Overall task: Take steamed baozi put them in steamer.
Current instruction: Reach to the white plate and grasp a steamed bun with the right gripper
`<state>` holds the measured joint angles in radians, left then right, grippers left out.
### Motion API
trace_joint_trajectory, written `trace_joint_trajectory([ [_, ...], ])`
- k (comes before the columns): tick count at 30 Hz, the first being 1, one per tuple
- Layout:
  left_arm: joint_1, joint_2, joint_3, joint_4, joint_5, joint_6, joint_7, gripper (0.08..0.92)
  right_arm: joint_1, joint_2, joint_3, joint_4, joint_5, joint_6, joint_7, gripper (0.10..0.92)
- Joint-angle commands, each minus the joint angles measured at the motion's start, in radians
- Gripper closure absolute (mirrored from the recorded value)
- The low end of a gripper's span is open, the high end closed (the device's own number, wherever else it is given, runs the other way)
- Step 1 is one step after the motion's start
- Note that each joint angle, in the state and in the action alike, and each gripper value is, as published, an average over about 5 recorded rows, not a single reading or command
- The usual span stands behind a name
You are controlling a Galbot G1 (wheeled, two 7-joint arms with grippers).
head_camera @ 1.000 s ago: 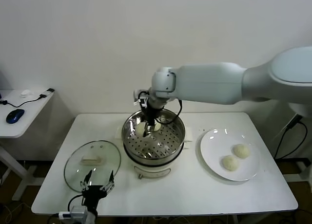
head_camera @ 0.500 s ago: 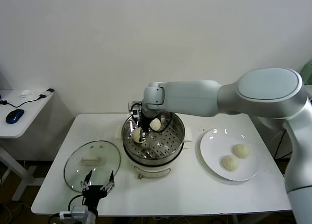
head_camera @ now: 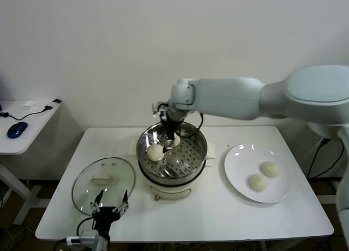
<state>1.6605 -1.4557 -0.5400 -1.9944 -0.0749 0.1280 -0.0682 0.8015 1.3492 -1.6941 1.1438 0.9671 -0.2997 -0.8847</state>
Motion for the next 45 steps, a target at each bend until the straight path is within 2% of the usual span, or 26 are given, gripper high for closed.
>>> trace_joint_trajectory([
  [1, 0.001, -0.001, 0.000, -0.002, 0.000, 0.001, 0.000, 0.177, 0.229, -0.358, -0.128, 0.131, -0.070, 0.122, -0.217, 0.203],
  [8, -0.002, -0.002, -0.003, -0.004, -0.003, 0.002, 0.000, 0.177, 0.192, -0.638, -0.247, 0.266, -0.304, 0.156, -0.194, 0.203],
  [16, -0.003, -0.015, -0.012, -0.006, -0.002, 0.003, -0.001, 0.177, -0.070, -0.759, -0.148, 0.226, -0.513, 0.139, -0.132, 0.202],
  [23, 0.008, -0.019, -0.020, -0.004, -0.001, -0.002, -0.003, 0.177, -0.321, -0.778, 0.045, 0.133, -0.611, 0.119, -0.102, 0.203],
  [30, 0.016, -0.023, -0.018, -0.002, 0.006, -0.004, -0.005, 0.177, -0.471, -0.735, 0.210, 0.065, -0.665, 0.082, -0.028, 0.203],
  [41, 0.027, -0.019, -0.024, -0.006, 0.006, -0.007, -0.008, 0.177, -0.559, -0.669, 0.282, 0.001, -0.666, 0.056, 0.010, 0.204],
  [45, 0.032, -0.016, -0.025, -0.005, 0.005, -0.009, -0.009, 0.177, -0.559, -0.666, 0.287, 0.007, -0.662, 0.052, 0.010, 0.237],
])
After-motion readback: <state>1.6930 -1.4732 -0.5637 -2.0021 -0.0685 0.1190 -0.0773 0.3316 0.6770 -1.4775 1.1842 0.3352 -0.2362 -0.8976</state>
